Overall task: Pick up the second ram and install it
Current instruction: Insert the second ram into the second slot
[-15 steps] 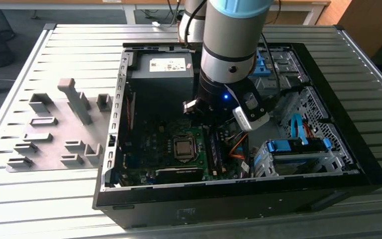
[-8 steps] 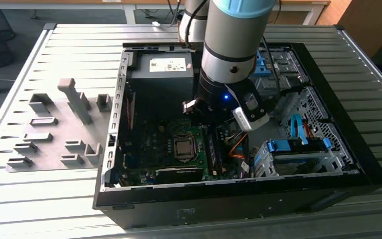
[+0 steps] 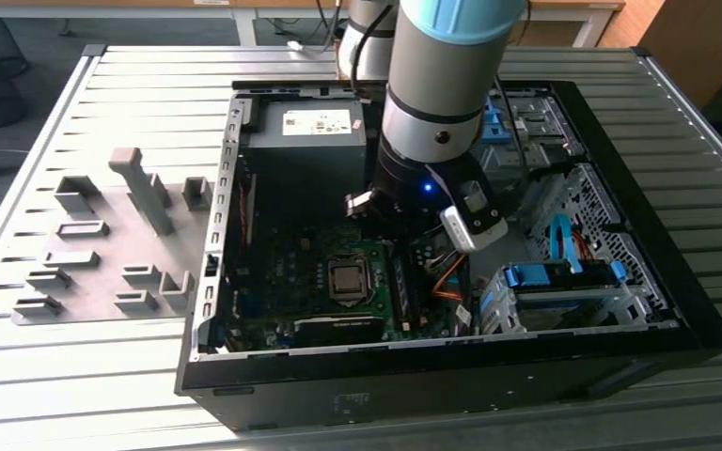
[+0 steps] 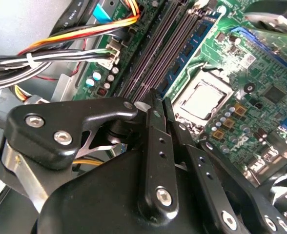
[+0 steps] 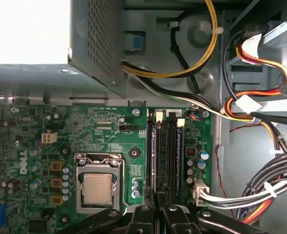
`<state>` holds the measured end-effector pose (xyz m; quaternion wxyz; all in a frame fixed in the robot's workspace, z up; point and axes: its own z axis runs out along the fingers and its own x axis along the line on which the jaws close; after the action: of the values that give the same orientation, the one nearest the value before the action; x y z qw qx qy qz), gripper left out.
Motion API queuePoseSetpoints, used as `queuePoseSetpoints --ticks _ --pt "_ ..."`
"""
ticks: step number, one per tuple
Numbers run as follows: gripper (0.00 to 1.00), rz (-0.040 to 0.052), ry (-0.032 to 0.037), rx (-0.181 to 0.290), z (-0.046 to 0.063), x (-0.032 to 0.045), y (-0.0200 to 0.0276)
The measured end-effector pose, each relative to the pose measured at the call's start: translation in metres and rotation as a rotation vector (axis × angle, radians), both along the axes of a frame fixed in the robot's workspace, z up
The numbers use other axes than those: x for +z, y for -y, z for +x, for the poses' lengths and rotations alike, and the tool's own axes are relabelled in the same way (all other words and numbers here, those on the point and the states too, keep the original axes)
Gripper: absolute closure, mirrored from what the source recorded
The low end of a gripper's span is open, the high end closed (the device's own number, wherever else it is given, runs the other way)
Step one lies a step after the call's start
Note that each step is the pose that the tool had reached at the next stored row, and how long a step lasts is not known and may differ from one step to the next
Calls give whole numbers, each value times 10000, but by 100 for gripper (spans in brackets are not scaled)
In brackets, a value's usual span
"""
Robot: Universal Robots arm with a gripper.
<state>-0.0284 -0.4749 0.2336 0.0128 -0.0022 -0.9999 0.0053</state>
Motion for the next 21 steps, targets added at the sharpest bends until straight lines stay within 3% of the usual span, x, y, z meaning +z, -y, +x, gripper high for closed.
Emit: queuePoseSetpoints --ticks 5,21 --pt "86 16 -4 2 13 -70 0" --pt "86 31 -37 2 37 -112 0"
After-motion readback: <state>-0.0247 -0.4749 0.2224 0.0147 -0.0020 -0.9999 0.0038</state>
